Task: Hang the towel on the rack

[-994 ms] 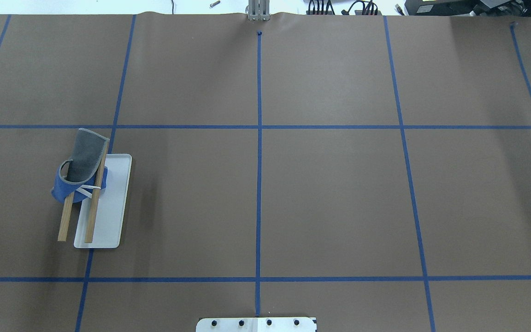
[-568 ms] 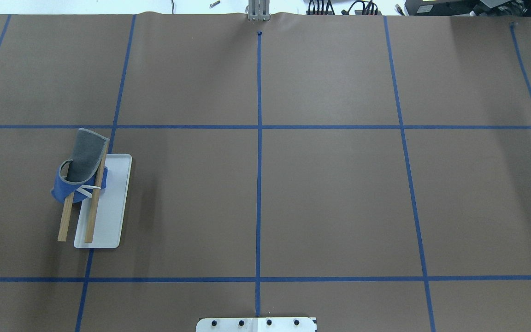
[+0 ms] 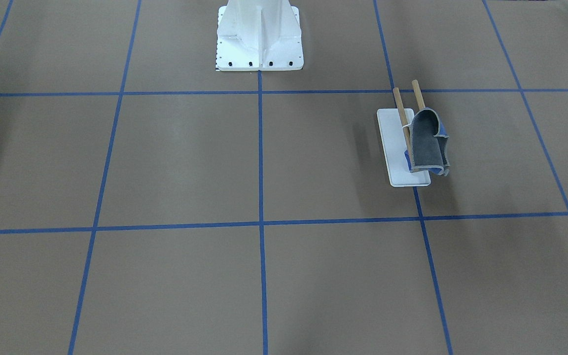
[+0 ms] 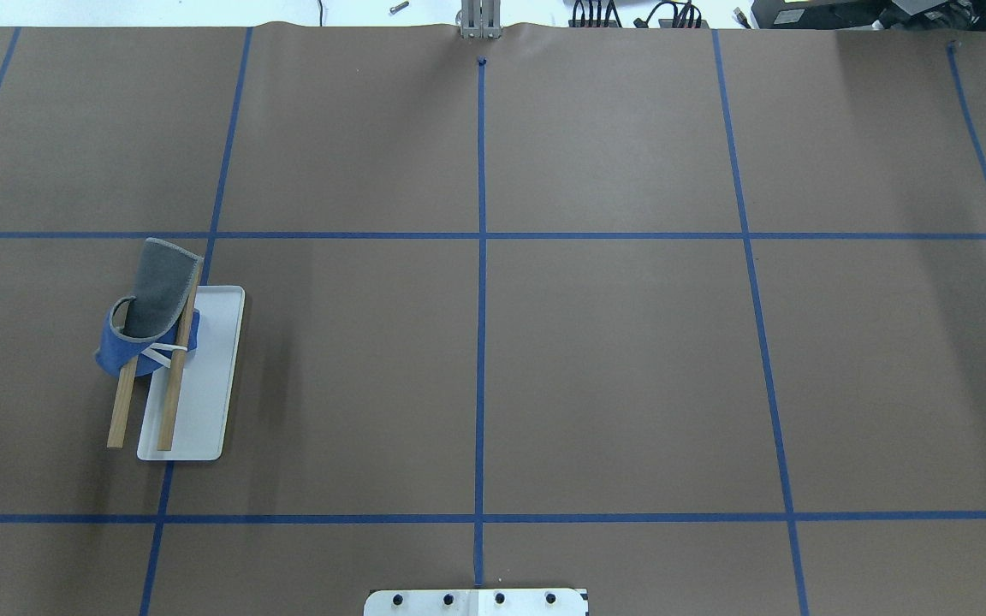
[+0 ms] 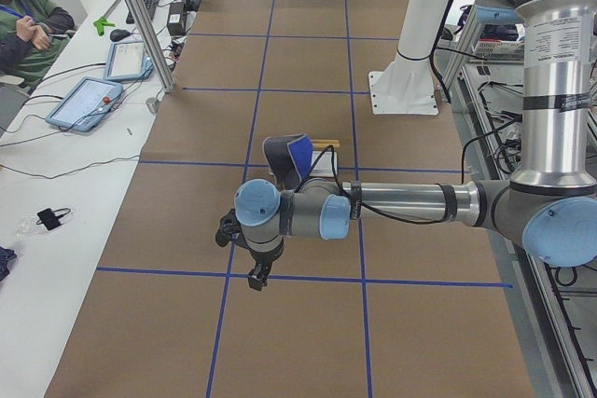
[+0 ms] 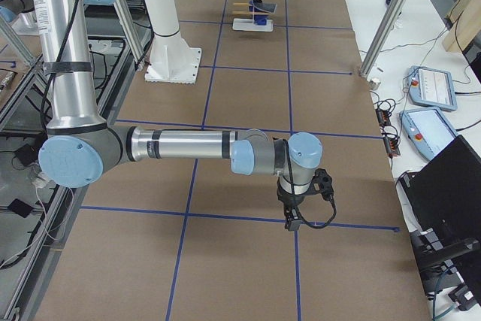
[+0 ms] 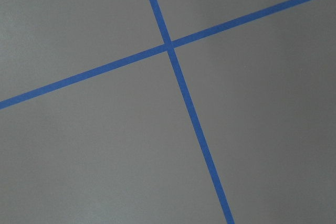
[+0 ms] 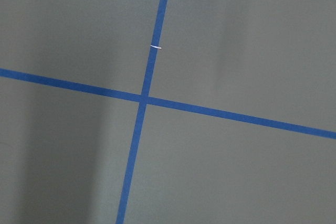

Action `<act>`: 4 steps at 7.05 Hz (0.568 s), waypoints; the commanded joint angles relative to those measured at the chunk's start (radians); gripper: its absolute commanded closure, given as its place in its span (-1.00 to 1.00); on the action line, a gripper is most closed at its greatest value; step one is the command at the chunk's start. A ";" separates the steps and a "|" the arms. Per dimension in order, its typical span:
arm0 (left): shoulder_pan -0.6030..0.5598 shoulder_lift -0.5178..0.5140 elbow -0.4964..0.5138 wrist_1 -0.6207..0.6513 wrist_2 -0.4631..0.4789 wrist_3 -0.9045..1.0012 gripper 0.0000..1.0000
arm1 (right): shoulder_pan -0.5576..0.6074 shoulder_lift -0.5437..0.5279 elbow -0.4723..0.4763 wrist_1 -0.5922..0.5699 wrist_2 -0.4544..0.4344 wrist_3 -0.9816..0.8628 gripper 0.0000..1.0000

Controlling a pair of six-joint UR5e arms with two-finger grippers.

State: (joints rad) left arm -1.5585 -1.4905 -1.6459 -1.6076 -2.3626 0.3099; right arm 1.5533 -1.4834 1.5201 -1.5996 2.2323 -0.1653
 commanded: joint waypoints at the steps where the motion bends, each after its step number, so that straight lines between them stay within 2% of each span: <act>1: 0.000 0.001 0.001 0.000 0.000 0.000 -1.00 | -0.008 0.000 0.002 0.001 0.019 0.001 -1.00; 4: 0.000 0.001 0.000 0.002 0.000 0.000 -1.00 | -0.027 -0.005 0.008 0.004 0.027 0.000 -1.00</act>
State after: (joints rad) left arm -1.5585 -1.4896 -1.6453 -1.6073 -2.3623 0.3099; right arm 1.5314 -1.4860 1.5258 -1.5951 2.2582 -0.1644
